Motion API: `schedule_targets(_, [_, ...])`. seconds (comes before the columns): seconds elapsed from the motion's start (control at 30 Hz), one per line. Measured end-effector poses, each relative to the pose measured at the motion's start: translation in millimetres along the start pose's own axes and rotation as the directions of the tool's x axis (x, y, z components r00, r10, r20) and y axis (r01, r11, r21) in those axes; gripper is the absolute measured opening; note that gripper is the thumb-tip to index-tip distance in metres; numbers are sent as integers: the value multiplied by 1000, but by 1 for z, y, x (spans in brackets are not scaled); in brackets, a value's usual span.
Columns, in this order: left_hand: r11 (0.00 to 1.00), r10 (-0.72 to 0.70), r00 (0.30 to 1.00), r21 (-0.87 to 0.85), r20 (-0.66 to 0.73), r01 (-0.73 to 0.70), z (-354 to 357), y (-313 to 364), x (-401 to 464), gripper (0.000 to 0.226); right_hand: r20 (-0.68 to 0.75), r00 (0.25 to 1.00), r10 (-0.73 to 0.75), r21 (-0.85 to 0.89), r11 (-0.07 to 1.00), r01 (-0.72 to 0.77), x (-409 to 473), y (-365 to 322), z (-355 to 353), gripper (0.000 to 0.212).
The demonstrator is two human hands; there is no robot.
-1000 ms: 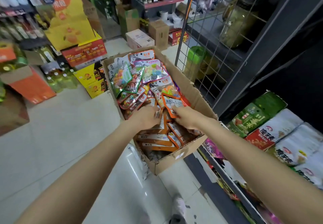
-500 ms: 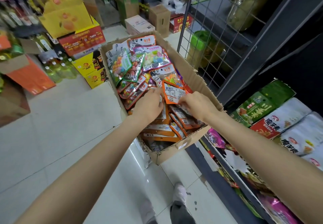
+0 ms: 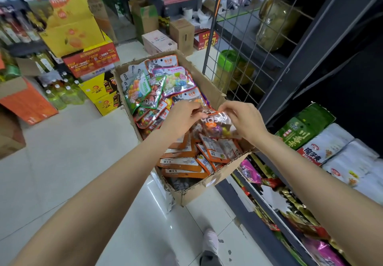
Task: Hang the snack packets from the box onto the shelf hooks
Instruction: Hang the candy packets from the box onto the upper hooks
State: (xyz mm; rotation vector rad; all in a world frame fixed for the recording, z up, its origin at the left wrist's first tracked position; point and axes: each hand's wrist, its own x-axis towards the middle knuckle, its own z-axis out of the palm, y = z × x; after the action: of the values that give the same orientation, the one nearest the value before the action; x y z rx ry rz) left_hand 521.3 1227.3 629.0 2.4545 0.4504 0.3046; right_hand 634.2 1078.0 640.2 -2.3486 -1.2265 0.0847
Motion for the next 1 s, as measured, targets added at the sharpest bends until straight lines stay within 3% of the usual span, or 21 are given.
schedule_targets(0.27, [994,68,995,-86,-71,-74,-39,32,0,35,-132,991,-26,148,988,45,7,-28,-40,18])
schedule_targets(0.4, [980,191,975,69,-112,-185,-55,62,2,30,-224,972,63,287,958,5,-7,-39,-79,18])
schedule_targets(0.5, [977,214,957,40,-195,-210,-68,95,5,32,-278,937,211,502,864,-46,-26,-33,-115,30])
schedule_targets(0.6, [967,181,926,-111,-332,-229,-82,137,8,42,-200,944,264,559,821,-111,-49,-21,-153,12])
schedule_targets(0.63, [959,179,915,-145,-362,-245,-85,152,9,42,-193,940,281,617,779,-107,-59,-18,-166,4])
schedule_targets(0.73, [924,211,885,-211,-415,-319,-86,205,8,47,-256,903,346,765,643,-29,-88,-7,-209,16])
schedule_targets(0.83, [862,300,830,-238,-471,-447,-78,265,7,54,-345,864,368,757,653,24,-121,6,-259,23])
schedule_targets(1.0, [736,357,784,-364,-508,-571,-50,378,1,52,-561,730,390,654,749,102,-191,38,-354,10])
